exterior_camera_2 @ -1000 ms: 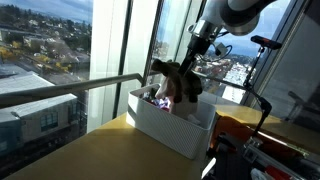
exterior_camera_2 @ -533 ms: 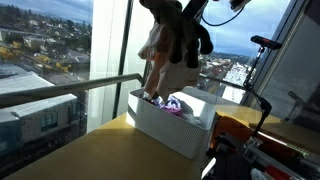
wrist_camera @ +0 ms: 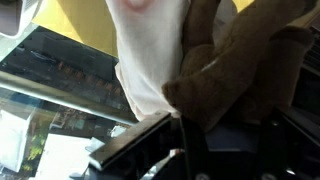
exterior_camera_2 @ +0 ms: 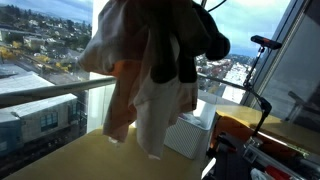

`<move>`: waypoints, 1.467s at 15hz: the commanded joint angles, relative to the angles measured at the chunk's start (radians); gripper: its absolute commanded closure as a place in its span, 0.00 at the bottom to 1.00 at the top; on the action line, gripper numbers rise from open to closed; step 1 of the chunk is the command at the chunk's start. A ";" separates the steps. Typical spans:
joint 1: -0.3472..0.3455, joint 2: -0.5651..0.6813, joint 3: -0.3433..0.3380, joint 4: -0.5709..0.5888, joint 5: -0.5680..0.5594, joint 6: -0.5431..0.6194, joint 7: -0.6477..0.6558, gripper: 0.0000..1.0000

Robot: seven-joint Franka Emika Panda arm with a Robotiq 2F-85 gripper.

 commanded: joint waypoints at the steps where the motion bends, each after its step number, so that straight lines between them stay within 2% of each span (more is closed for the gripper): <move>1: -0.001 0.132 0.000 -0.007 -0.026 0.075 0.004 1.00; 8: -0.003 0.431 -0.032 -0.011 -0.105 0.222 0.040 1.00; 14: 0.000 0.595 -0.081 0.017 -0.167 0.247 0.087 1.00; 15: -0.002 0.601 -0.086 0.019 -0.169 0.243 0.091 0.75; 16: -0.006 0.592 -0.091 0.018 -0.168 0.233 0.092 0.74; 22: -0.040 0.357 -0.088 -0.047 -0.159 0.204 0.088 0.31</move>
